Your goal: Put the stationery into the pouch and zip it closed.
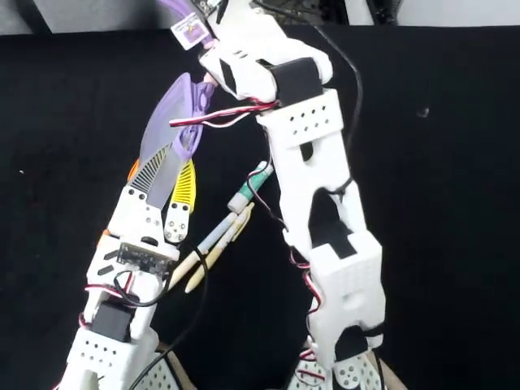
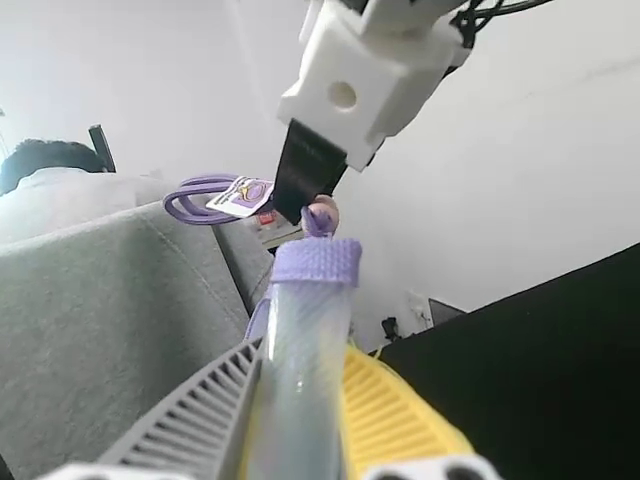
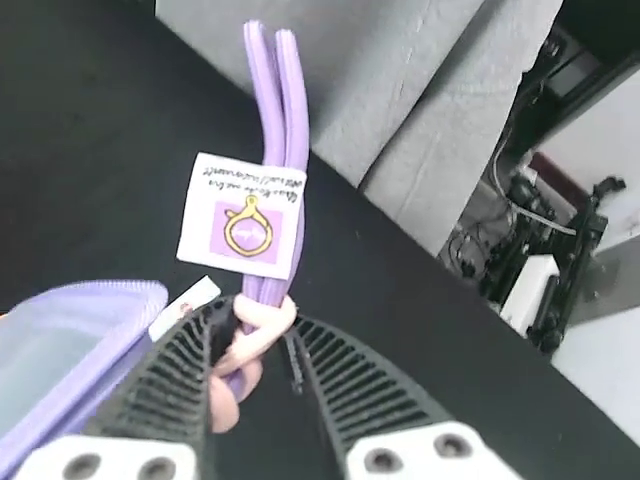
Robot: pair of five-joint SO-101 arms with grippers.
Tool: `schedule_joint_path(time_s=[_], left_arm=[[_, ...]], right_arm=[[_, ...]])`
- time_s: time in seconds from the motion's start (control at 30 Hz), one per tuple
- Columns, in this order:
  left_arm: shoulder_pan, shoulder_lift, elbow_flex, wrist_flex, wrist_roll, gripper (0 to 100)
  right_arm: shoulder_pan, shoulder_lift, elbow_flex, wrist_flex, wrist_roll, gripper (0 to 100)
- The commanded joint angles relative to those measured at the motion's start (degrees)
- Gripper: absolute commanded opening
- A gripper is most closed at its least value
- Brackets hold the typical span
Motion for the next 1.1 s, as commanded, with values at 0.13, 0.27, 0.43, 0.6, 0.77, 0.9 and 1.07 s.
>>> schedule_joint_path(time_s=[0.13, 0.27, 0.43, 0.6, 0.77, 0.9, 1.07], left_arm=[[2.9, -0.9, 0.2, -8.7, 1.6, 3], [5.5, -0.9, 0.2, -9.8, 1.6, 3], [6.7, -1.0, -1.3, -10.8, 1.5, 3], [6.6, -1.0, -2.2, -18.5, 1.5, 3], [6.7, -0.9, -2.2, -23.7, 1.5, 3], [6.7, -0.9, -3.8, -23.6, 1.6, 3], [6.7, -0.9, -6.7, -23.3, 1.8, 3]], right_arm=[[14.2, 5.7, -3.6, -11.5, -0.4, 1.1], [14.8, 7.1, -3.6, -12.8, -0.4, 1.1], [15.7, 8.8, -3.6, -13.4, -0.5, 1.1], [19.3, 10.2, -3.6, -14.1, -4.2, 1.1], [22.2, 10.9, -3.5, -13.2, -4.5, 1.1], [23.9, 10.9, -3.1, -13.1, -4.5, 1.1], [25.1, 10.6, -3.5, -12.0, -4.5, 1.1]])
